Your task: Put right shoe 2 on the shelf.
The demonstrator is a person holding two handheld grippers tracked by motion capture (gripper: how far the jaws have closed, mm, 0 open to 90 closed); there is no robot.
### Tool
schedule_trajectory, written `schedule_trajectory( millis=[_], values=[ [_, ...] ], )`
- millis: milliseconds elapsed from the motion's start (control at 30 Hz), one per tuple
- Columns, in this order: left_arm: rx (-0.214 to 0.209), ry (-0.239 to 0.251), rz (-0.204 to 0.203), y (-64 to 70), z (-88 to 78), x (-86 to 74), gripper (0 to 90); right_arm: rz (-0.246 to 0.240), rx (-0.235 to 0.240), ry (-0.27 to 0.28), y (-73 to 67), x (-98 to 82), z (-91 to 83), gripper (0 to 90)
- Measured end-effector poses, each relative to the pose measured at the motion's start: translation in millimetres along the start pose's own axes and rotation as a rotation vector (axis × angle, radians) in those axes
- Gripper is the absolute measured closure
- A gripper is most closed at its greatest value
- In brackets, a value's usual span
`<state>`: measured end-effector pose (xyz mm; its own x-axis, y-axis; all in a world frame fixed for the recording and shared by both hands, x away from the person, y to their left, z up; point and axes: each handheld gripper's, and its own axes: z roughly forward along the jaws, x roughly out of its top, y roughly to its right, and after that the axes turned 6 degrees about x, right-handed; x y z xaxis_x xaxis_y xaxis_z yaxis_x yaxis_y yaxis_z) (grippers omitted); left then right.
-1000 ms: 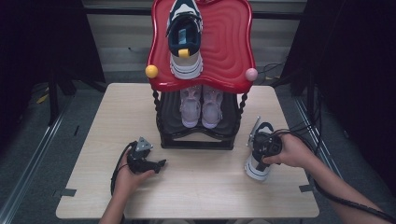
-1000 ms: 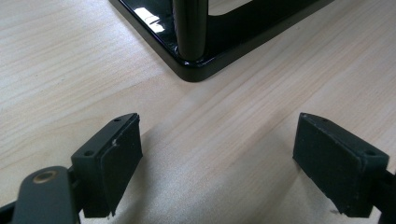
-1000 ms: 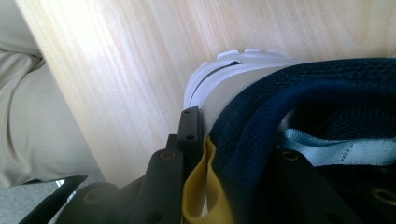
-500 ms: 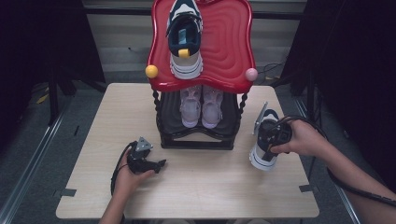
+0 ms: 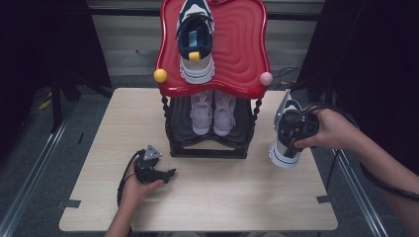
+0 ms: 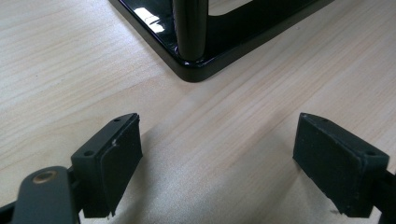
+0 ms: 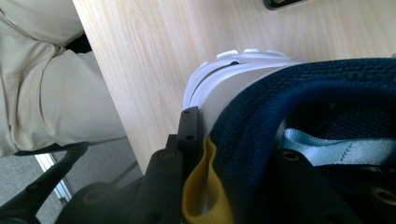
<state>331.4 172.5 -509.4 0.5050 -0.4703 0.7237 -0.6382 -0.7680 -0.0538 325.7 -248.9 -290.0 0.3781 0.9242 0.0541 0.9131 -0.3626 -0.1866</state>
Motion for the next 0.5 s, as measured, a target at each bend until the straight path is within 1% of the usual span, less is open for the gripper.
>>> schedule_trajectory(
  millis=[67, 133, 167, 200, 300, 400, 433, 467, 500],
  values=[
    [0.000, 0.000, 0.000, 0.0, 0.0, 0.0, 14.9, 0.002, -0.006, -0.002, -1.6, 0.9, -7.5, 73.7],
    [0.000, 0.000, 0.000, 0.0, 0.0, 0.0, 14.9, -0.008, -0.014, -0.004, -2.5, 1.6, -14.2, 73.6],
    [0.000, 0.000, 0.000, 0.0, 0.0, 0.0, 14.9, 0.004, -0.014, -0.001, -3.8, 1.7, -17.4, 73.7],
    [0.000, 0.000, 0.000, 0.0, 0.0, 0.0, 14.9, -0.004, -0.019, 0.003, -4.0, 2.1, -20.8, 73.6],
    [0.000, 0.000, 0.000, 0.0, 0.0, 0.0, 14.9, 0.004, -0.035, 0.005, -5.9, 2.8, -30.9, 73.6],
    [0.000, 0.000, 0.000, 0.0, 0.0, 0.0, 14.9, -0.004, -0.043, 0.014, -6.7, 2.8, -40.3, 73.6],
    [0.000, 0.000, 0.000, 0.0, 0.0, 0.0, 14.9, 0.011, -0.047, 0.015, -7.8, 2.7, -43.6, 73.6],
    [0.000, 0.000, 0.000, 0.0, 0.0, 0.0, 14.9, -0.004, -0.053, 0.020, -7.2, 2.8, -46.8, 73.6],
    [0.000, 0.000, 0.000, 0.0, 0.0, 0.0, 14.9, -0.004, -0.061, 0.021, -7.4, 2.8, -50.6, 73.6]
  ],
)
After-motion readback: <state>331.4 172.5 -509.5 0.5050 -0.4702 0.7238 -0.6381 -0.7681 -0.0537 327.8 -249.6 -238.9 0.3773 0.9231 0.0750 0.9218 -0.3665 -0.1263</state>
